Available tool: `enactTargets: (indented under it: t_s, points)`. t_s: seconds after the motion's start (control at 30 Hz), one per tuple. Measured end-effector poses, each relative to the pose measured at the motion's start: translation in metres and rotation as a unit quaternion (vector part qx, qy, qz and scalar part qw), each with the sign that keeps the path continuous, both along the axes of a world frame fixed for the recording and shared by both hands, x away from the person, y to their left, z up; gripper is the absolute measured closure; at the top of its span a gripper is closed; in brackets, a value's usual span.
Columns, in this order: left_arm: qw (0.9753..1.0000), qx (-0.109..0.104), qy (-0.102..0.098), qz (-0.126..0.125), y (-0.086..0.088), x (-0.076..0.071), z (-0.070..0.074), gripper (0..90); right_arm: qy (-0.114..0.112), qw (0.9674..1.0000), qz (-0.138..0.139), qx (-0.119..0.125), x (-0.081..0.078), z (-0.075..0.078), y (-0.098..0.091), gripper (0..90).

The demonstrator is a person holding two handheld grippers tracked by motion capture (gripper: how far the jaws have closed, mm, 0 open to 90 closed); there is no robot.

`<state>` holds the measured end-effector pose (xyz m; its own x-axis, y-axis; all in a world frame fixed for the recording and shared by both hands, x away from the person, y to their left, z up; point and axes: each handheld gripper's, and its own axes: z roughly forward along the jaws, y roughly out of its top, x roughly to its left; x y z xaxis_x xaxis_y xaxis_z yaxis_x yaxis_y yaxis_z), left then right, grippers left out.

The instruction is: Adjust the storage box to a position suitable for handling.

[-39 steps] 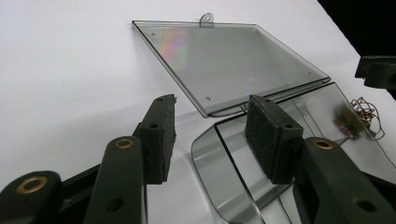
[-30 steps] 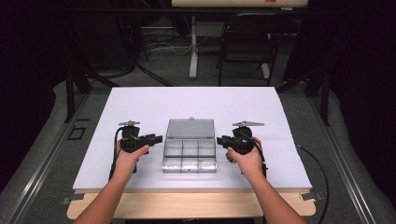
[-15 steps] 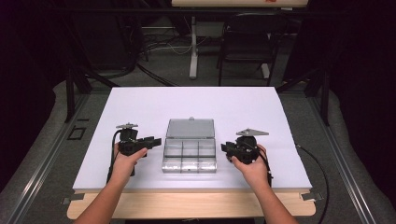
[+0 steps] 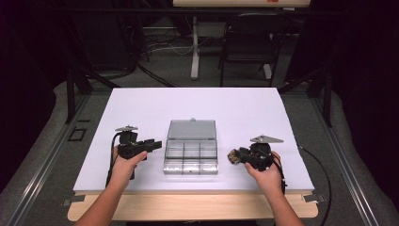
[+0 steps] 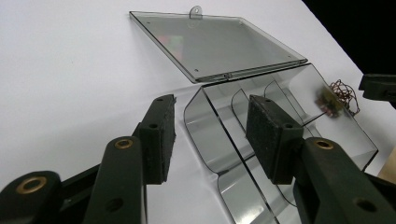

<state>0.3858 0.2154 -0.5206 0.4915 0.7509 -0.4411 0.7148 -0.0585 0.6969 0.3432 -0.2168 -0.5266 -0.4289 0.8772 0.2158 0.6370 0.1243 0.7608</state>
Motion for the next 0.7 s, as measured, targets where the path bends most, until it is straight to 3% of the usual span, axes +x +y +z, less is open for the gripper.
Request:
enactTargets:
  t_s: [0.23, 0.37, 0.7]
  points:
    - [1.0, 0.003, 0.002, -0.003, -0.002, -0.002, -0.002, 51.8, -0.001, 0.9999, -0.01, 0.0, -0.002, -0.004, -0.006, 66.0]
    - [0.9999, 0.009, 0.002, -0.006, -0.003, -0.002, -0.004, 51.6, -0.009, 0.9998, -0.015, -0.013, -0.001, -0.006, -0.008, 63.4]
    - [0.9999, 0.012, 0.001, -0.006, -0.003, -0.003, -0.003, 51.4, 0.006, 0.9995, -0.032, 0.001, 0.004, -0.017, -0.013, 55.8]
